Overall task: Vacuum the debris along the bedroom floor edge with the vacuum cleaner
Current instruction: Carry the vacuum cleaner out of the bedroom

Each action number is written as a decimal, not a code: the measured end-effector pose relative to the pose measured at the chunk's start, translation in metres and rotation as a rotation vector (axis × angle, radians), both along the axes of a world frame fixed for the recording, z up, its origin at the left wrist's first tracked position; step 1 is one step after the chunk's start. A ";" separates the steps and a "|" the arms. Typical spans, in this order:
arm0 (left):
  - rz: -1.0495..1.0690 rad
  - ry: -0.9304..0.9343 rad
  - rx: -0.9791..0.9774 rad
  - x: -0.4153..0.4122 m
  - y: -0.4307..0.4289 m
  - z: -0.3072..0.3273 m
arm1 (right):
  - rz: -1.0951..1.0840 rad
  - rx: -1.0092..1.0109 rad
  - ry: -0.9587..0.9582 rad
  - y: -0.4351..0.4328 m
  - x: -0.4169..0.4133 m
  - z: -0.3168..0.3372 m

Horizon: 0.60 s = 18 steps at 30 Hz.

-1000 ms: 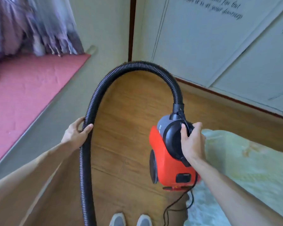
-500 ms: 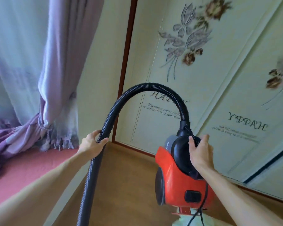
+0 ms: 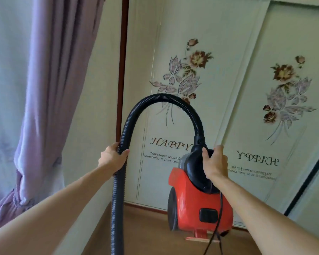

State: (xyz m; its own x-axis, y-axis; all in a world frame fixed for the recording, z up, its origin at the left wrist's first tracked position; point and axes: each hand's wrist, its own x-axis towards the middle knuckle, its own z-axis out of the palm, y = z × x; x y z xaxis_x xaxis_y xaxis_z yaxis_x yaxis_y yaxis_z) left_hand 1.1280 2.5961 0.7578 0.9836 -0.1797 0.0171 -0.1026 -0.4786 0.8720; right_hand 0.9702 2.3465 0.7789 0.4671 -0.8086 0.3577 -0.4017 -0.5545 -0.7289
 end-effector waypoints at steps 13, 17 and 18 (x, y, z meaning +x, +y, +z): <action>0.009 -0.152 -0.020 0.071 -0.131 0.074 | -0.027 0.034 -0.046 -0.106 0.075 0.041; 0.001 -0.202 -0.037 0.089 -0.160 0.079 | -0.049 0.012 -0.060 -0.132 0.079 0.052; -0.008 -0.215 -0.036 0.094 -0.167 0.079 | -0.055 0.008 -0.066 -0.138 0.081 0.054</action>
State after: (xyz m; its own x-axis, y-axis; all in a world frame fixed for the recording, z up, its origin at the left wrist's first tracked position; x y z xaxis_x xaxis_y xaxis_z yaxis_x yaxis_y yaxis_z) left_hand 1.2222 2.4288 0.8368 0.9550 -0.1833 0.2334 -0.2923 -0.4458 0.8460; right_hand 1.0513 2.2081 0.8334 0.3972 -0.8355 0.3798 -0.3827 -0.5269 -0.7589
